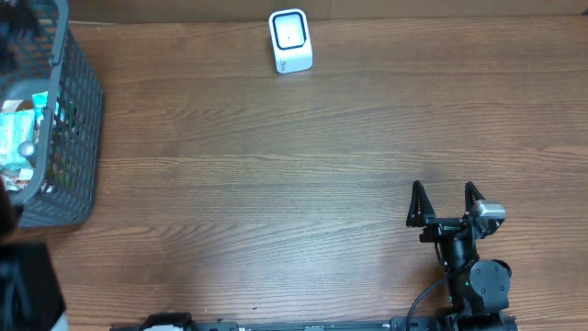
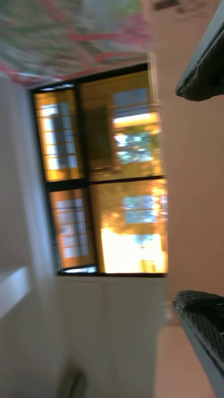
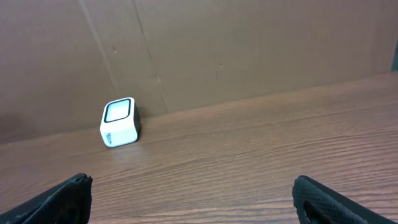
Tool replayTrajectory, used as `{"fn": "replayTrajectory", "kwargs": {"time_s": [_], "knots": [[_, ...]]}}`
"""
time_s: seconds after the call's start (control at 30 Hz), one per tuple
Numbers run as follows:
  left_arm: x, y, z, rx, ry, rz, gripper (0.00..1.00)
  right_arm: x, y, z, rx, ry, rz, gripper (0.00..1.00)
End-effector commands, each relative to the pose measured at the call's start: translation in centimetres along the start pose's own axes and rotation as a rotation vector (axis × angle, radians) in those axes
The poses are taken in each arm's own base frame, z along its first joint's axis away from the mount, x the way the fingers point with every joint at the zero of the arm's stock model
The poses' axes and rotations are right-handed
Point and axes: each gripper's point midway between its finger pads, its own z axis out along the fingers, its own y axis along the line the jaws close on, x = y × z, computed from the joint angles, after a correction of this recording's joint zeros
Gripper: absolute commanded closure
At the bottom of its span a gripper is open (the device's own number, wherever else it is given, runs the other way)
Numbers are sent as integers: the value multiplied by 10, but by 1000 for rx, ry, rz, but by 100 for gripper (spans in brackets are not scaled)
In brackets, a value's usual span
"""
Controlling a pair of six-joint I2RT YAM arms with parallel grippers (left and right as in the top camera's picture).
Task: Scan the item barcode
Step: 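Raise the left gripper and swing it toward the grey basket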
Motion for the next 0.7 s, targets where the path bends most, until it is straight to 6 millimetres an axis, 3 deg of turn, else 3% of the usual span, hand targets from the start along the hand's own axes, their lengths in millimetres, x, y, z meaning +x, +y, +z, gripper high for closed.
{"fn": "replayTrajectory", "kwargs": {"time_s": [0.0,0.17,0.33,0.47,0.67], "knots": [[42,-1,21,-22,100,32,0,1,0,0,-1,-5,-5,0],[123,0,37,-57,314,71,1,2,0,0,-1,-5,-5,0],[202,-8,36,-6,539,181,1,1,0,0,-1,-5,-5,0],[255,-13,12,40,750,209,0,2,0,0,-1,-5,-5,0],[308,-18,-40,107,1039,231,1,2,0,0,-1,-5,-5,0]]}}
